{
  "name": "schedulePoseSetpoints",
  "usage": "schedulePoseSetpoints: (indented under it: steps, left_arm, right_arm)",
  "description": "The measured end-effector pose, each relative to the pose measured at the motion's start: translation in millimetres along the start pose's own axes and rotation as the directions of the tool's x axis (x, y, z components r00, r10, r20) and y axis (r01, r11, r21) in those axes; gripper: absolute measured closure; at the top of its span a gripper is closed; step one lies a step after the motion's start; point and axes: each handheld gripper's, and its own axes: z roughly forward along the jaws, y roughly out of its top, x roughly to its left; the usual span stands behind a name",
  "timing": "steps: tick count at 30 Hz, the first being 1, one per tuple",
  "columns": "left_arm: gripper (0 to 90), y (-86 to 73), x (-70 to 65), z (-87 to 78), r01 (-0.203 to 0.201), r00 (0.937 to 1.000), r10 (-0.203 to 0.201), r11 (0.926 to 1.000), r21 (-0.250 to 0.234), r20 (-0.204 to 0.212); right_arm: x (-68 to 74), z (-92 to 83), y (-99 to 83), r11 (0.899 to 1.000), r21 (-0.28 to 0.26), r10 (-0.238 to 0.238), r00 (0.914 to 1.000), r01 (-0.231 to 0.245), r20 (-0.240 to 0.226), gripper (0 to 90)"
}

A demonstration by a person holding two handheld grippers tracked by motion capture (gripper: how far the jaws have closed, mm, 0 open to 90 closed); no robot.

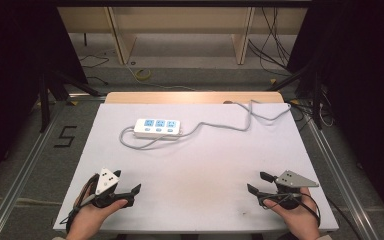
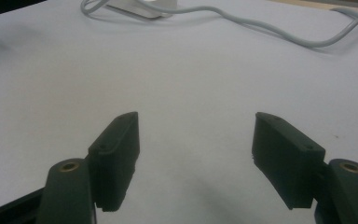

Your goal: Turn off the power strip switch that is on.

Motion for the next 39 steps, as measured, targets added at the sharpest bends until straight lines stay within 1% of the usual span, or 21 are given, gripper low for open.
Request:
schedulePoseSetpoints:
  steps: [1, 2, 3, 4, 5, 7, 8, 9, 10, 11, 13, 15, 16, 19, 20, 23, 24, 31, 32, 37, 39]
  left_arm:
    - [20.1, 0.0, 0.0, 0.0, 0.0, 1.0, 0.0, 1.0, 0.0, 0.0]
    - [22.9, 0.2, 0.8, 0.3, 0.004, 1.0, -0.004, 1.0, -0.002, -0.009]
    - [25.8, 0.2, 0.8, 0.3, 0.004, 1.0, -0.004, 1.0, -0.002, -0.009]
    - [29.6, -0.3, 1.8, -0.2, 0.013, 0.9999, -0.013, 0.9999, 0.003, -0.008]
    - [36.9, -0.3, 1.8, -0.2, 0.013, 0.9999, -0.013, 0.9999, 0.003, -0.008]
    - [53.7, 0.1, 3.9, -3.1, 0.009, 0.9997, -0.008, 0.9995, 0.029, -0.024]
    - [66.5, 0.6, 5.3, -4.5, -0.001, 0.9997, 0.002, 0.9992, 0.039, -0.024]
    - [76.3, 1.1, 6.2, -6.0, -0.005, 0.9998, 0.006, 0.9989, 0.047, -0.02]
    - [83.5, 1.8, 6.9, -6.9, 0.0, 0.9999, 0.001, 0.9986, 0.053, -0.016]
    - [88.0, 2.7, 7.3, -7.0, 0.01, 0.9999, -0.01, 0.9982, 0.059, -0.013]
    - [89.5, 3.8, 7.5, -6.9, 0.012, 0.9999, -0.011, 0.9976, 0.068, -0.008]
    - [89.6, 7.4, 7.0, -6.4, -0.007, 1.0, 0.008, 0.9965, 0.084, -0.005]
    - [89.6, 11.5, 5.5, -5.3, -0.016, 0.9999, 0.016, 0.9969, 0.077, 0.0]
    - [89.6, 16.1, 3.1, -3.7, -0.016, 0.9999, 0.015, 0.9974, 0.071, 0.008]
    - [89.6, 17.4, 2.6, -3.6, -0.022, 0.9997, 0.022, 0.9972, 0.071, 0.006]
    - [89.6, 19.8, 1.4, -3.1, -0.022, 0.9998, 0.021, 0.9974, 0.069, 0.004]
    - [89.6, 22.4, 1.4, -2.8, -0.028, 0.9996, 0.028, 0.9969, 0.073, 0.004]
    - [89.6, 32.8, 1.4, -0.2, -0.025, 0.9997, 0.025, 0.9969, 0.074, -0.001]
    - [89.6, 36.0, 0.5, 1.8, -0.027, 0.9996, 0.027, 0.997, 0.073, 0.003]
    - [89.6, 40.1, -2.9, 7.3, -0.031, 0.9995, 0.03, 0.9967, 0.075, 0.007]
    - [89.6, 43.1, -3.5, 10.7, -0.037, 0.9993, 0.036, 0.9957, 0.085, 0.009]
  right_arm:
    - [-0.2, 0.1, -0.2, 1.0, -0.001, 0.001, 1.0, -0.001, 0.0, 33.1]
    - [-0.2, 0.1, -0.3, 1.0, -0.001, 0.001, 1.0, -0.001, 0.0, 33.1]
    - [-0.2, 0.1, -0.3, 1.0, -0.001, 0.001, 1.0, -0.001, 0.0, 33.1]
    - [0.4, -0.1, 0.1, 1.0, -0.002, 0.001, 1.0, -0.001, 0.001, 33.1]
    - [0.6, -0.1, 0.2, 1.0, -0.002, -0.001, 1.0, 0.001, 0.001, 33.1]
    - [1.6, 0.2, 0.3, 1.0, 0.001, 0.002, 1.0, -0.002, 0.001, 33.1]
    - [1.7, 0.3, 0.3, 1.0, 0.002, 0.001, 1.0, -0.001, 0.0, 33.1]
    - [1.6, 0.6, 0.4, 1.0, 0.0, -0.002, 1.0, 0.002, -0.001, 33.1]
    - [1.6, 0.7, 0.4, 1.0, 0.0, -0.002, 1.0, 0.002, -0.001, 33.1]
    - [1.8, 0.7, 0.3, 1.0, 0.002, 0.0, 1.0, 0.0, -0.001, 33.1]
    - [1.7, 0.4, -0.1, 1.0, 0.005, 0.001, 1.0, -0.001, 0.0, 33.1]
    - [1.7, 0.3, -0.2, 1.0, 0.006, 0.0, 1.0, 0.0, 0.0, 33.1]
    - [1.8, 0.2, -0.2, 1.0, 0.007, 0.0, 1.0, 0.0, 0.001, 33.1]
    - [2.1, 0.6, 0.0, 1.0, 0.007, -0.005, 1.0, 0.005, 0.001, 33.1]
    - [2.2, 0.8, -0.1, 1.0, 0.008, -0.005, 1.0, 0.005, 0.002, 33.1]
    - [2.2, 1.2, 0.1, 1.0, 0.006, -0.008, 1.0, 0.008, 0.004, 33.2]
    - [2.2, 1.2, 0.1, 1.0, 0.006, -0.009, 0.9999, 0.009, 0.005, 33.2]
    - [3.2, 1.3, 0.3, 1.0, 0.005, -0.011, 0.9999, 0.011, 0.005, 33.1]
    - [3.2, 1.4, 0.2, 1.0, 0.005, -0.008, 1.0, 0.008, 0.005, 33.1]
    - [2.5, 1.5, 0.1, 1.0, 0.001, -0.01, 0.9999, 0.01, 0.006, 33.1]
    - [2.6, 1.6, 0.1, 1.0, 0.001, -0.009, 0.9999, 0.009, 0.007, 33.1]
